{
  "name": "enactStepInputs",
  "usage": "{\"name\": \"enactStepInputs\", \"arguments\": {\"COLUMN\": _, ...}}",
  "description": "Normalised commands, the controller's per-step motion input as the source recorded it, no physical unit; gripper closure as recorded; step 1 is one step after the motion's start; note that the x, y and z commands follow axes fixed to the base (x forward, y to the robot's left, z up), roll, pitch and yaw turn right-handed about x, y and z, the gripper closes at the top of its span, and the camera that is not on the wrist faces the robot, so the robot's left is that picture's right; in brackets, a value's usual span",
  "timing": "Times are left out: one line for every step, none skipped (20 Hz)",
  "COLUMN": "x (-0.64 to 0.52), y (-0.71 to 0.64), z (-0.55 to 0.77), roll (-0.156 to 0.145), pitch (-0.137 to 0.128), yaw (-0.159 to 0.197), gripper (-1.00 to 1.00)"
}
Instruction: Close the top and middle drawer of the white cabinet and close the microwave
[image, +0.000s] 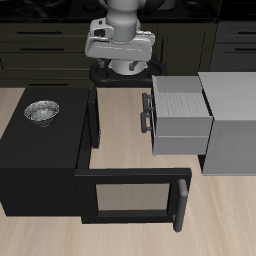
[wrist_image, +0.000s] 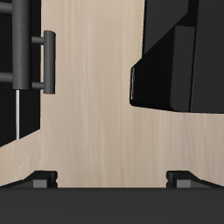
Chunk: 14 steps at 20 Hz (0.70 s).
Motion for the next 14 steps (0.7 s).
{"name": "enactStepInputs", "arguments": {"x": 0.12, "y": -0.09, "z": 0.09, "roll": -0.063, "pitch": -0.067, "yaw": 0.06, "gripper": -1.0}}
{"name": "enactStepInputs", "arguments": {"x": 0.11, "y": 0.05, "z": -0.01, "roll": 0.049, "pitch": 0.022, "yaw": 0.042, "gripper": -1.0}}
{"name": "enactStepInputs", "arguments": {"x": 0.1, "y": 0.07, "z": 0.02, "roll": 0.045, "pitch": 0.005, "yaw": 0.139, "gripper": -1.0}}
{"name": "enactStepInputs", "arguments": {"x": 0.03, "y": 0.0, "z": 0.03, "roll": -0.038, "pitch": 0.0, "yaw": 0.044, "gripper": -1.0}}
{"name": "enactStepInputs", "arguments": {"x": 0.04, "y": 0.09, "z": 0.04, "roll": 0.036, "pitch": 0.005, "yaw": 0.047, "gripper": -1.0}}
{"name": "enactStepInputs", "arguments": {"x": 0.16, "y": 0.13, "z": 0.11, "roll": 0.076, "pitch": -0.012, "yaw": 0.127, "gripper": -1.0}}
{"name": "enactStepInputs", "arguments": {"x": 0.12, "y": 0.04, "z": 0.09, "roll": -0.025, "pitch": -0.045, "yaw": 0.068, "gripper": -1.0}}
{"name": "enactStepInputs", "arguments": {"x": 0.13, "y": 0.18, "z": 0.04, "roll": 0.083, "pitch": 0.008, "yaw": 0.136, "gripper": -1.0}}
{"name": "enactStepInputs", "arguments": {"x": 0.02, "y": 0.02, "z": 0.03, "roll": 0.0, "pitch": 0.0, "yaw": 0.0, "gripper": -1.0}}
{"name": "enactStepInputs", "arguments": {"x": 0.2, "y": -0.08, "z": 0.06, "roll": -0.014, "pitch": 0.002, "yaw": 0.003, "gripper": -1.0}}
{"name": "enactStepInputs", "arguments": {"x": 0.14, "y": 0.08, "z": 0.05, "roll": 0.006, "pitch": -0.01, "yaw": 0.073, "gripper": -1.0}}
{"name": "enactStepInputs", "arguments": {"x": 0.15, "y": 0.15, "z": 0.04, "roll": 0.094, "pitch": -0.05, "yaw": 0.196, "gripper": -1.0}}
{"name": "enactStepInputs", "arguments": {"x": 0.14, "y": -0.11, "z": 0.01, "roll": -0.075, "pitch": -0.022, "yaw": 0.038, "gripper": -1.0}}
{"name": "enactStepInputs", "arguments": {"x": 0.22, "y": 0.16, "z": -0.08, "roll": 0.068, "pitch": 0.054, "yaw": 0.153, "gripper": -1.0}}
